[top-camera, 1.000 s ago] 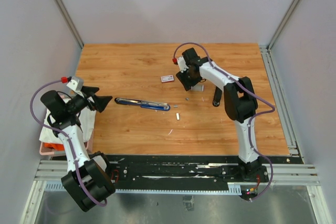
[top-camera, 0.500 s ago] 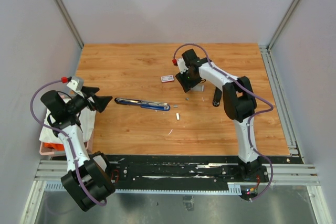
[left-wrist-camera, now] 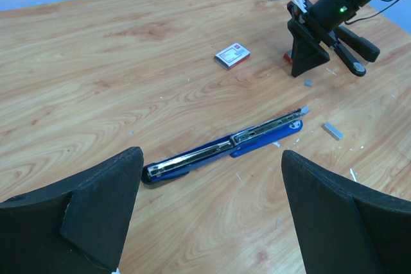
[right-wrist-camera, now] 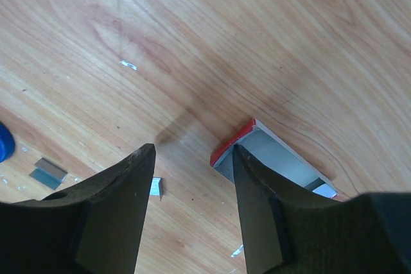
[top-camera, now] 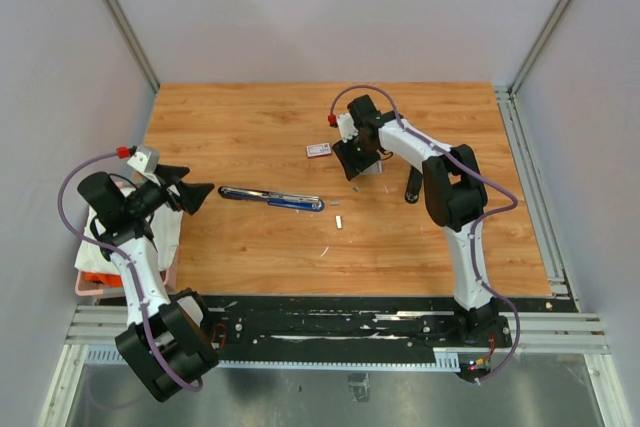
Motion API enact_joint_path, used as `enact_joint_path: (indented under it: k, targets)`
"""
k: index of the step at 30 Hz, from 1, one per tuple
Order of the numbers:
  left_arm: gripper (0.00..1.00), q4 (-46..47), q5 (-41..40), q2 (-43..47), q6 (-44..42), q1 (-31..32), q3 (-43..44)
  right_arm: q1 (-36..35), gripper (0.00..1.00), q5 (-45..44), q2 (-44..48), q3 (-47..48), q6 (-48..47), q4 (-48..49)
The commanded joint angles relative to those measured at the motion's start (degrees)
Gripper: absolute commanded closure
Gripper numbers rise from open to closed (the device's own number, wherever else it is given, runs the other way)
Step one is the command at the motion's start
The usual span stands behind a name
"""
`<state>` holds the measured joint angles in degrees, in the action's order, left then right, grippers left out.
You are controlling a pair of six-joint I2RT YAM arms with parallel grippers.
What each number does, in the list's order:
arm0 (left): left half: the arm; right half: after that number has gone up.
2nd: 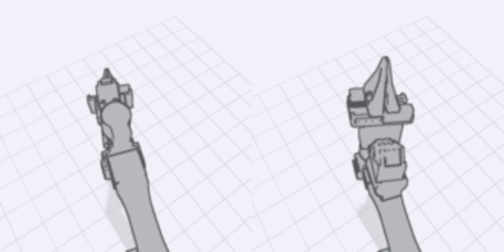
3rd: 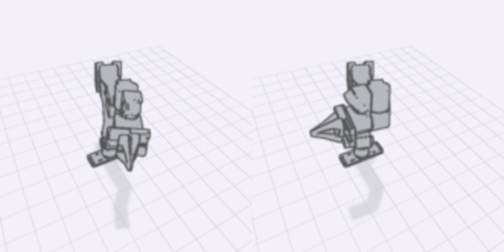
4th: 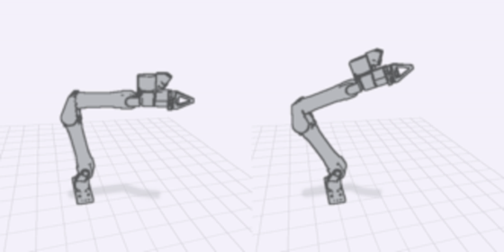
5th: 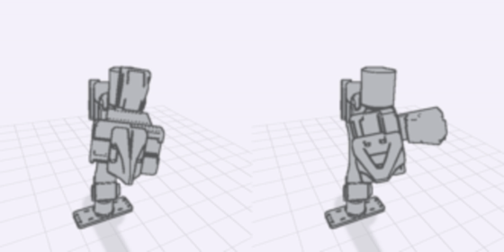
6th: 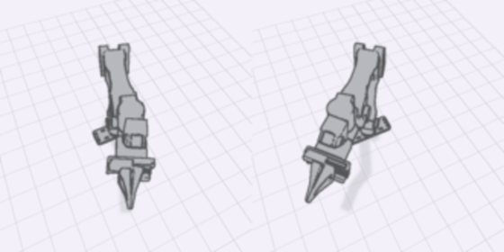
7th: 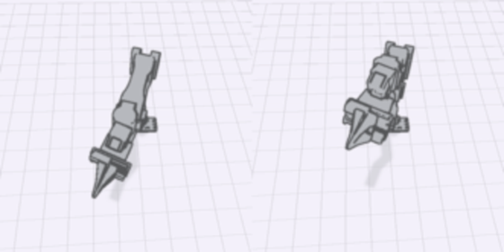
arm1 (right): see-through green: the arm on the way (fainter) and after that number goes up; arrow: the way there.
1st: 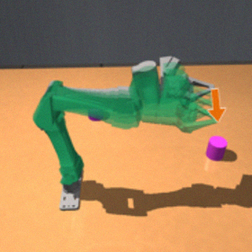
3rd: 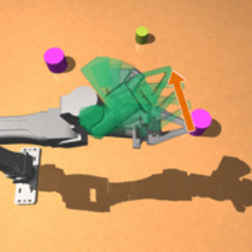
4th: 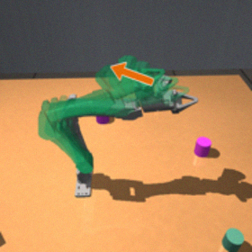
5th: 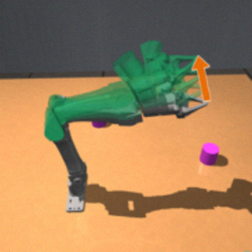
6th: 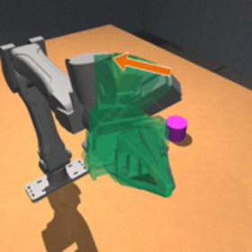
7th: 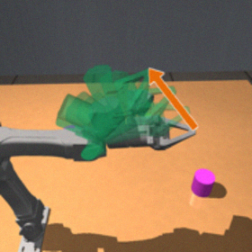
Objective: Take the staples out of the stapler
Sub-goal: Pick up the staple from the center of the board.
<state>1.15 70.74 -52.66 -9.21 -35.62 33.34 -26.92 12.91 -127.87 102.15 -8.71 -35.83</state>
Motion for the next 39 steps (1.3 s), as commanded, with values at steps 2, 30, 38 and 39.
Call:
enact_joint_path:
  k: [2, 30, 38, 39]
  targets:
    - [0.02, -0.18, 1.03, -0.4, -0.97, -0.45, 1.11, 0.92, 0.46, 5.37, -0.09, -0.86, 1.15, -1.59]
    - [0.02, -0.44, 1.49, -0.69, -1.25, -0.49, 1.1, -2.38, 0.58, -6.62, 11.89, -9.77, -5.84, 2.03]
    - [0.02, -0.53, 1.34, -0.77, -1.22, -0.42, 1.19, -3.58, 0.65, -5.57, 10.44, -12.82, -5.38, 2.44]
    - [0.02, -0.58, 1.34, -0.73, -1.28, -0.46, 1.12, -3.85, 0.66, -5.55, 10.27, -12.97, -5.47, 2.46]
